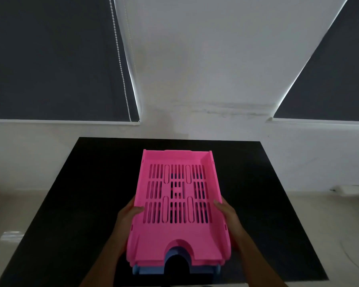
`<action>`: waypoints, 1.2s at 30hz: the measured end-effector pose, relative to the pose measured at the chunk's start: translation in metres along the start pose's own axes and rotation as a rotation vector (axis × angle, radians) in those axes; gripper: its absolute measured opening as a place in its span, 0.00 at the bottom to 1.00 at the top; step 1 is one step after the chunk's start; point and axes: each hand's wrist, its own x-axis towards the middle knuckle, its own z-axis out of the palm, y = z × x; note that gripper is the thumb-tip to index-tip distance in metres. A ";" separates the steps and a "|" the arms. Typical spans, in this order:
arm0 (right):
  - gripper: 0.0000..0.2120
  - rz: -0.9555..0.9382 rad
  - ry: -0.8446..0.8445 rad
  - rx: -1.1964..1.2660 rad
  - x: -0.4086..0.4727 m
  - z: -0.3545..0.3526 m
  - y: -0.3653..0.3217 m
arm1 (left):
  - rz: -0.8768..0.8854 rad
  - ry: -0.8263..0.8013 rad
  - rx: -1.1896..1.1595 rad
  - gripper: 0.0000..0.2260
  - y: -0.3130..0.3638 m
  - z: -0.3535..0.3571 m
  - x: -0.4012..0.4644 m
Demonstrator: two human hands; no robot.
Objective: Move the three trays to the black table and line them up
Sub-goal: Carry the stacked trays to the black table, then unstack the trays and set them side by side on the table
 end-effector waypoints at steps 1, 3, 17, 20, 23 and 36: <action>0.26 0.001 0.003 -0.004 0.006 0.002 -0.001 | -0.008 -0.010 0.003 0.33 0.003 -0.003 0.006; 0.27 -0.006 0.007 -0.012 0.016 0.007 -0.004 | -0.024 -0.007 0.014 0.33 0.010 -0.006 0.016; 0.16 -0.335 0.106 -0.480 0.002 0.032 -0.043 | 0.150 0.104 0.337 0.19 0.035 0.033 0.015; 0.19 -0.378 0.118 -0.497 -0.003 0.021 -0.059 | 0.191 0.105 0.323 0.19 0.042 0.049 0.012; 0.22 -0.367 0.156 -0.500 -0.004 -0.005 -0.075 | 0.219 0.114 0.345 0.20 0.040 0.077 0.019; 0.19 -0.388 0.381 -0.710 -0.032 -0.197 -0.131 | 0.133 -0.052 0.440 0.37 -0.025 0.252 0.082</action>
